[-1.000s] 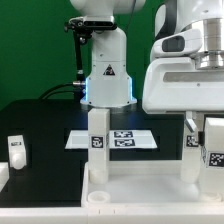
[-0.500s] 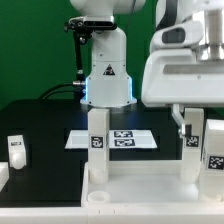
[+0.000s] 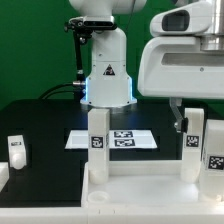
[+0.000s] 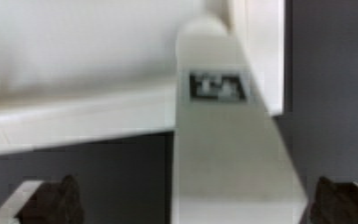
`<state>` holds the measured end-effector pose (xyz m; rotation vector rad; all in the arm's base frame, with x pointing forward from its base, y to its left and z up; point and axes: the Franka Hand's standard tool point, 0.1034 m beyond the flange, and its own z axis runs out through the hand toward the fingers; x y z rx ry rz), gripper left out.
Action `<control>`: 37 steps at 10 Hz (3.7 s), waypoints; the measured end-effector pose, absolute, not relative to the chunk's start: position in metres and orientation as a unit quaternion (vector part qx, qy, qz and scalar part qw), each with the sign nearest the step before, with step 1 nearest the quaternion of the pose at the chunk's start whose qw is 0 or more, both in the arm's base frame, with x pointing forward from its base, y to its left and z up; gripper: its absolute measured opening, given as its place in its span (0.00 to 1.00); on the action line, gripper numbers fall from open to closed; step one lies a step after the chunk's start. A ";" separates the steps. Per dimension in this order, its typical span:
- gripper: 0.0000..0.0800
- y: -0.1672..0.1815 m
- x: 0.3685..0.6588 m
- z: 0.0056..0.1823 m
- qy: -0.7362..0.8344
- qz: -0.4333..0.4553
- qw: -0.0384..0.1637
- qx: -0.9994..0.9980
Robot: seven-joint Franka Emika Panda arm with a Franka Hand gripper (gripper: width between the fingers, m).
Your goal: Assemble desk
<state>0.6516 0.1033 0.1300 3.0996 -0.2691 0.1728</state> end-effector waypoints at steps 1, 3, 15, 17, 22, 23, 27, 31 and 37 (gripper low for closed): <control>0.81 0.106 0.654 0.130 -0.098 0.047 0.010 0.994; 0.81 0.113 0.652 0.125 -0.104 0.037 0.011 0.994; 0.36 0.111 0.637 0.123 -0.619 0.067 -0.017 0.782; 0.36 0.111 0.631 0.122 -0.697 0.070 -0.058 0.711; 0.63 0.116 0.633 0.126 -0.651 0.065 -0.057 0.754; 0.78 0.116 0.634 0.125 -0.575 0.073 -0.047 0.813; 0.81 0.116 0.631 0.120 -0.436 0.079 -0.030 0.896; 0.81 0.108 0.639 0.125 -0.116 0.101 0.023 0.988; 0.36 0.108 0.638 0.123 -0.220 0.101 0.012 0.970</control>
Offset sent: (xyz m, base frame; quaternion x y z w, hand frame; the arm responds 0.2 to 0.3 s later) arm -0.0040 0.0045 -0.0062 0.0353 -0.0042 0.0414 0.9985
